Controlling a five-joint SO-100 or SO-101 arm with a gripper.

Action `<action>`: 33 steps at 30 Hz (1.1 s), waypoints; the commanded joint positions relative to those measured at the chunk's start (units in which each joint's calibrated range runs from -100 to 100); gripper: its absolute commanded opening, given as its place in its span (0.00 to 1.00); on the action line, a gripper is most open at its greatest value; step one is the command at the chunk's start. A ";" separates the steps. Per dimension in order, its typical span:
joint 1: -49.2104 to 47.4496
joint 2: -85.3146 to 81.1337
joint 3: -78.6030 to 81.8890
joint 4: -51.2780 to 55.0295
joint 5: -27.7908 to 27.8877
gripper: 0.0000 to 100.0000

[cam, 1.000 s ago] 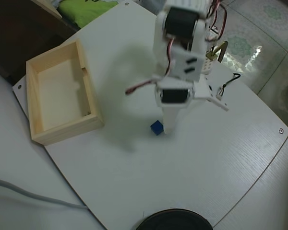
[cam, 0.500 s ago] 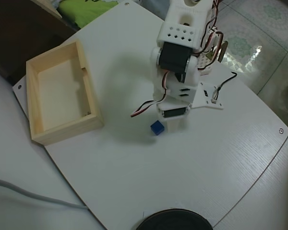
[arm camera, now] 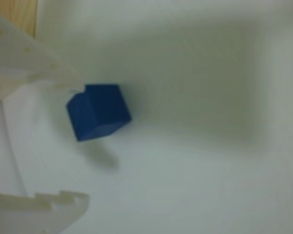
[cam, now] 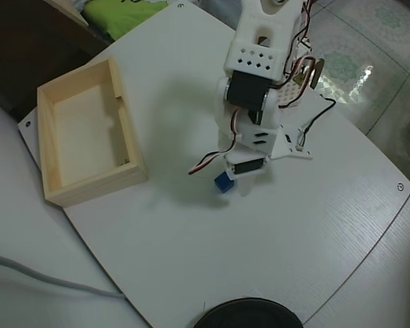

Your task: Pick up the small blue cube and put it into the box

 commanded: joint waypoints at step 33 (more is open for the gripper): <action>7.99 1.93 4.34 -8.10 4.63 0.20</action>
